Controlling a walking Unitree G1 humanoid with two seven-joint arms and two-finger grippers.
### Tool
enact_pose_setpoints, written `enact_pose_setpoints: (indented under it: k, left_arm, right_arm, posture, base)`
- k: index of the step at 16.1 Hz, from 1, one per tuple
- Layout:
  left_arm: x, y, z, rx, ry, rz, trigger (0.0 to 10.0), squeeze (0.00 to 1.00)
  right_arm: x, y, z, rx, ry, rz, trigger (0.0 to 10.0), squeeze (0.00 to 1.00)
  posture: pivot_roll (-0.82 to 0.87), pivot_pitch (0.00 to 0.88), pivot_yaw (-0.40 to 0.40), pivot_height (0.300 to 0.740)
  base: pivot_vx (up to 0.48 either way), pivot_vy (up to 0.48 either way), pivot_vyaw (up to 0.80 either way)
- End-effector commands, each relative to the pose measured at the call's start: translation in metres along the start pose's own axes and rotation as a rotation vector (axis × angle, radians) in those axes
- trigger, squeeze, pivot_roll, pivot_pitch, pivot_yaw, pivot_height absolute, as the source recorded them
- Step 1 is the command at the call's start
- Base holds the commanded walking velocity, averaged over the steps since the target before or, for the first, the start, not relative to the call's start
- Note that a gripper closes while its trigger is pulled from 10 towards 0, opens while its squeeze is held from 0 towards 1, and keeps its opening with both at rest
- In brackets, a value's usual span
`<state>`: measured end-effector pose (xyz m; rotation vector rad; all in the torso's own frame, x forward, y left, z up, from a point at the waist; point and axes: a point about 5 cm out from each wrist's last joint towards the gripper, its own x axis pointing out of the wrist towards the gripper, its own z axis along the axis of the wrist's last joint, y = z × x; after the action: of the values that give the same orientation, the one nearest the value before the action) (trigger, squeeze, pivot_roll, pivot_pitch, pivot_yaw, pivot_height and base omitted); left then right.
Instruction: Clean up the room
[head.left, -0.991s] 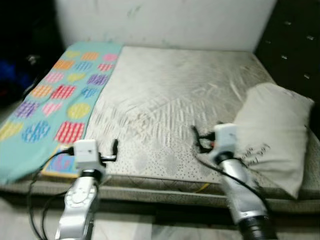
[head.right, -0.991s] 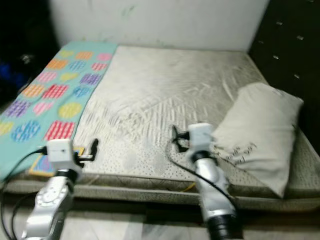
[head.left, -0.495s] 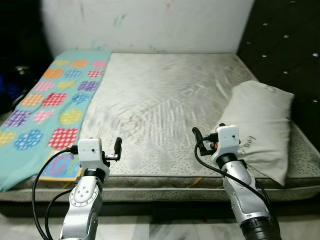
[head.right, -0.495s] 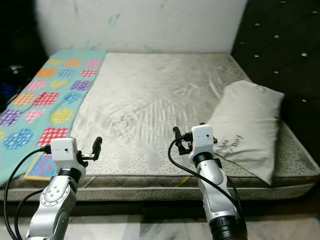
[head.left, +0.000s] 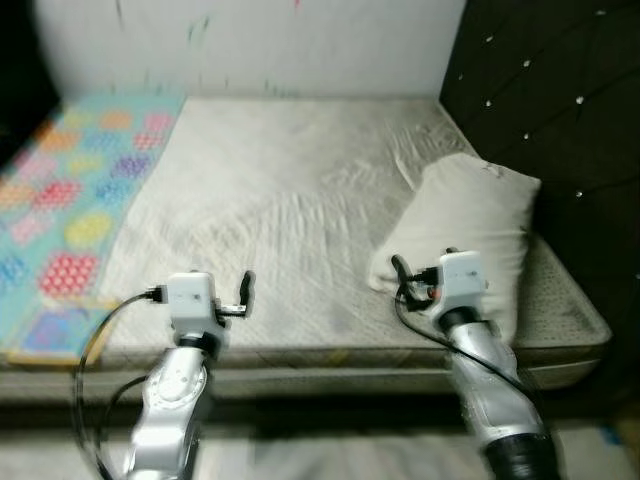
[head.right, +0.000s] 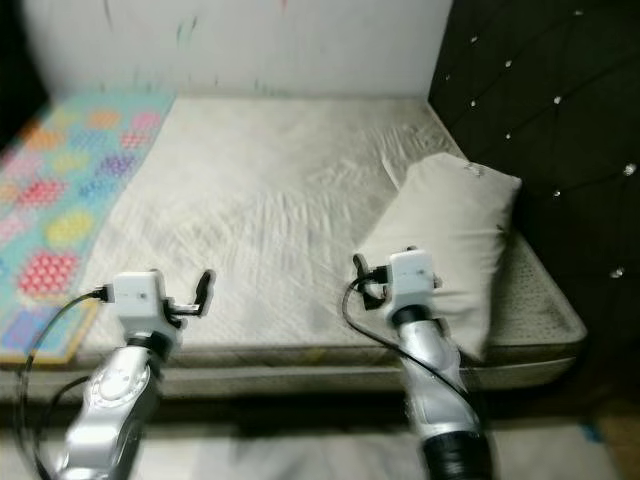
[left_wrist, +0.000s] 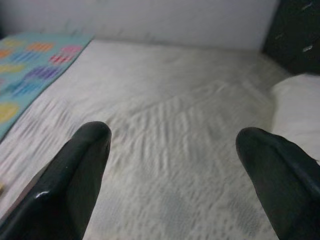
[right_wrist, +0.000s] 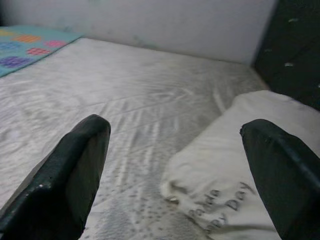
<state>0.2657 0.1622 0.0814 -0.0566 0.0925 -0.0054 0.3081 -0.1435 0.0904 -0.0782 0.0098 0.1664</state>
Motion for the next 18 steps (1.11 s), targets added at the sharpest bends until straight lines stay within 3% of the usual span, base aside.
enact_pose_setpoints:
  k: [1, 7, 18]
  left_arm:
    - [0.0019, -0.0001, 0.0059, 0.003, -0.022, -0.003, 10.0, 0.0]
    - [-0.0009, -0.004, 0.0088, -0.006, -0.064, -0.067, 10.0, 0.0]
    - [-0.0005, -0.0056, 0.0095, -0.008, -0.076, -0.087, 10.0, 0.0]
  right_arm:
    - [0.0018, -0.0041, 0.0042, -0.013, -0.015, -0.008, 10.0, 0.0]
    - [0.0032, -0.0045, 0.0048, -0.008, -0.02, -0.003, 10.0, 0.0]
    - [0.0043, -0.0044, 0.0041, -0.013, -0.019, -0.003, 10.0, 0.0]
  posture:
    - [-0.06, 0.0, -0.021, 0.74]
    - [-0.06, 0.0, -0.026, 0.74]
    - [-0.07, 0.0, -0.023, 0.74]
  base:
    - [0.0, -0.48, 0.0]
    - [0.041, 0.0, 0.0]
    - [0.383, 0.0, 0.0]
